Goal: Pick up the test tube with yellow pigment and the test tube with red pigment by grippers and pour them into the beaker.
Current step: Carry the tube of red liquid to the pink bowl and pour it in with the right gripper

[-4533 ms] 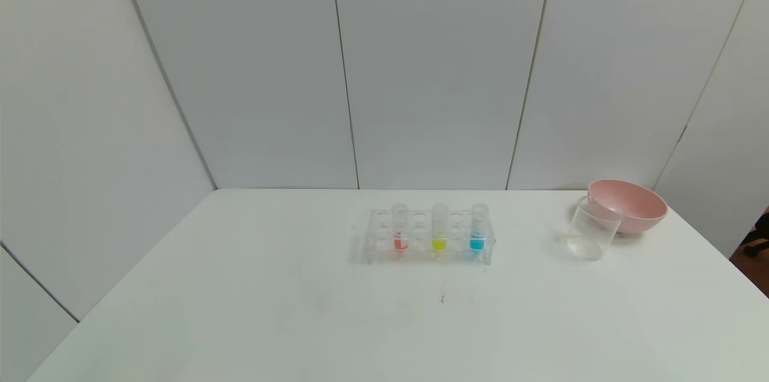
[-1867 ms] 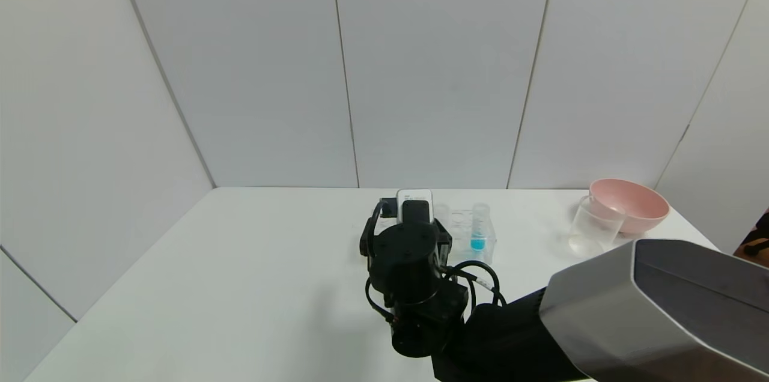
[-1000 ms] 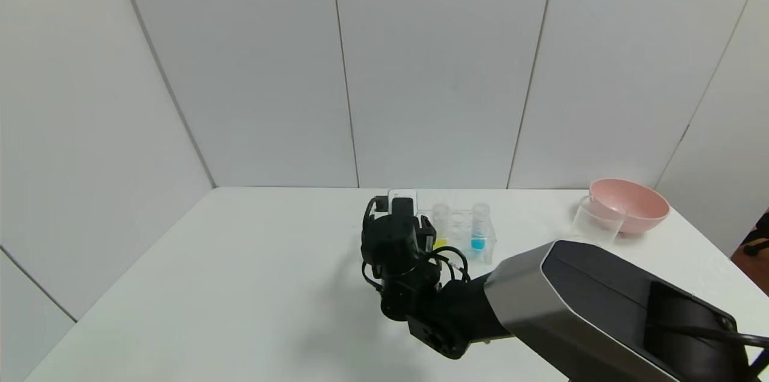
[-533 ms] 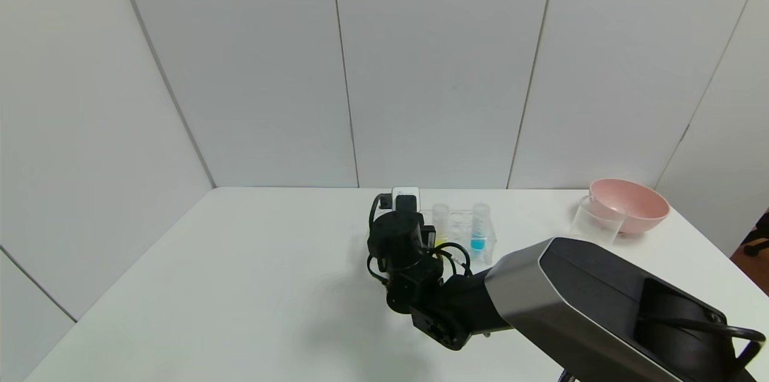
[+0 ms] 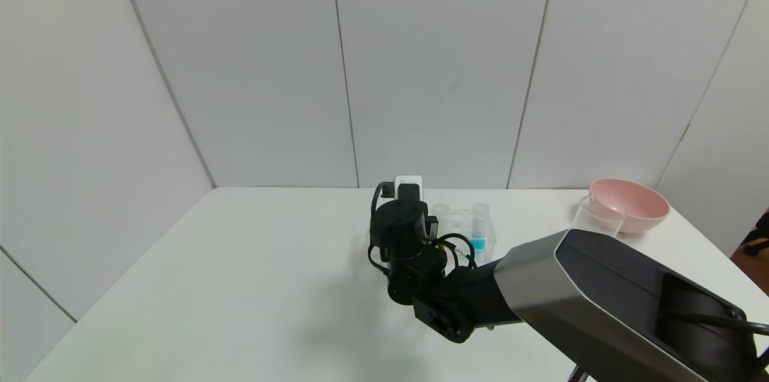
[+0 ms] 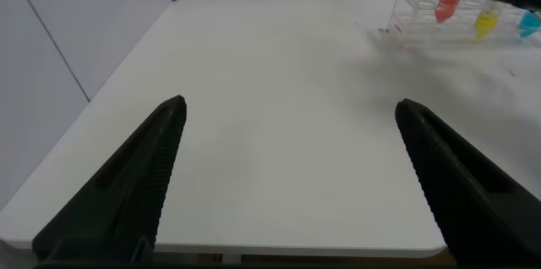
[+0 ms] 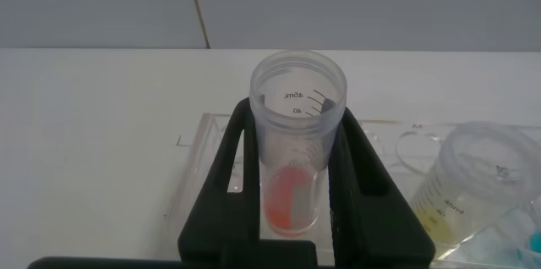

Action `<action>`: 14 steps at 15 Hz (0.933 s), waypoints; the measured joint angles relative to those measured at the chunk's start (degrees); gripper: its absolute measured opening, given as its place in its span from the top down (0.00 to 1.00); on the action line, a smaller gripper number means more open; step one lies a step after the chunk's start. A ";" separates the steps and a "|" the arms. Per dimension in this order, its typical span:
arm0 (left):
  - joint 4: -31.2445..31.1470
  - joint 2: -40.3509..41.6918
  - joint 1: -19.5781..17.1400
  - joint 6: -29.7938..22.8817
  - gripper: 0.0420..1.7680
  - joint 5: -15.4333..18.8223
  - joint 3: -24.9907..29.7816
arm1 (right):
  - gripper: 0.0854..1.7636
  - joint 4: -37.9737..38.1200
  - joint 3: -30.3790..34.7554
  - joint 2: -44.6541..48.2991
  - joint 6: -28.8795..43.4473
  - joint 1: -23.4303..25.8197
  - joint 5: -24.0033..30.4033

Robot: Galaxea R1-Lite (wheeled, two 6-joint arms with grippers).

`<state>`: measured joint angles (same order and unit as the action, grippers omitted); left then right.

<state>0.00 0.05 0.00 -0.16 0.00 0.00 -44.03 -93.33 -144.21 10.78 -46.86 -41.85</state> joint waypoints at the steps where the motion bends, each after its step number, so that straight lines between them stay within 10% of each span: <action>1: 0.00 0.00 0.00 0.00 0.00 0.00 0.00 | 0.74 0.00 0.00 0.80 -0.49 0.00 -0.02; 9: 0.00 0.00 0.00 0.00 0.00 0.00 0.00 | 0.74 0.09 -0.09 9.70 -4.84 0.95 -0.09; 14: 0.00 0.00 0.00 0.00 0.00 0.00 0.00 | 0.74 -0.72 5.99 18.22 -9.17 10.42 0.15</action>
<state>0.00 0.05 0.00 -0.16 0.00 0.00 -44.75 -87.35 -125.99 1.61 -36.44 -41.70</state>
